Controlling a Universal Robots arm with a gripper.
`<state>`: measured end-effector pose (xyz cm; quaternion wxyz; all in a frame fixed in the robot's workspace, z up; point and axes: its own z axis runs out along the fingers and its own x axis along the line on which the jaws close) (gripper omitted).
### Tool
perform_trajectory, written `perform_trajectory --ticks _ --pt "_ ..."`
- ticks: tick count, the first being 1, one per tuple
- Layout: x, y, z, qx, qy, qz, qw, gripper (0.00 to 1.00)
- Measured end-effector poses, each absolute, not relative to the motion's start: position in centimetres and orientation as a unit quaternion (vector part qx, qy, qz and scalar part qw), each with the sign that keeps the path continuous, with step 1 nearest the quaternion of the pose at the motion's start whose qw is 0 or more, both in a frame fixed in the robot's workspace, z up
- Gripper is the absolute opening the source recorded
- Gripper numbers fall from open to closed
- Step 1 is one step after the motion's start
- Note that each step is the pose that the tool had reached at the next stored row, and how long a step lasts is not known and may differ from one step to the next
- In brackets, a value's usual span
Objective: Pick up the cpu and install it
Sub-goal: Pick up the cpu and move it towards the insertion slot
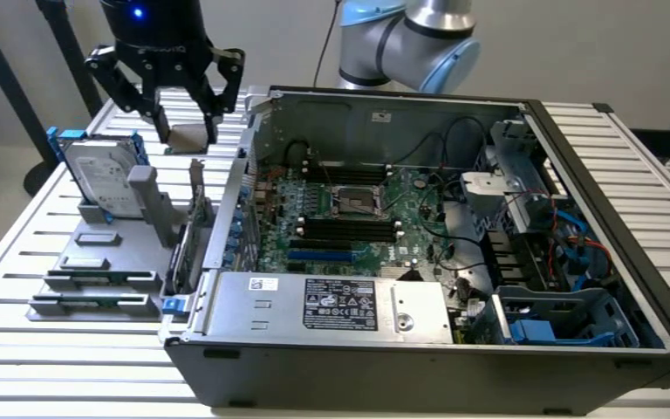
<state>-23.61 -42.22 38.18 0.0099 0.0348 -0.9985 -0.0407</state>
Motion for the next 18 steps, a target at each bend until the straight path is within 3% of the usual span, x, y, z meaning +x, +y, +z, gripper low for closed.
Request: perform_trajectory --ticks 18 --pt "-15.4 -41.2 37.9 0.035 -0.998 -0.046 0.01 0.55"
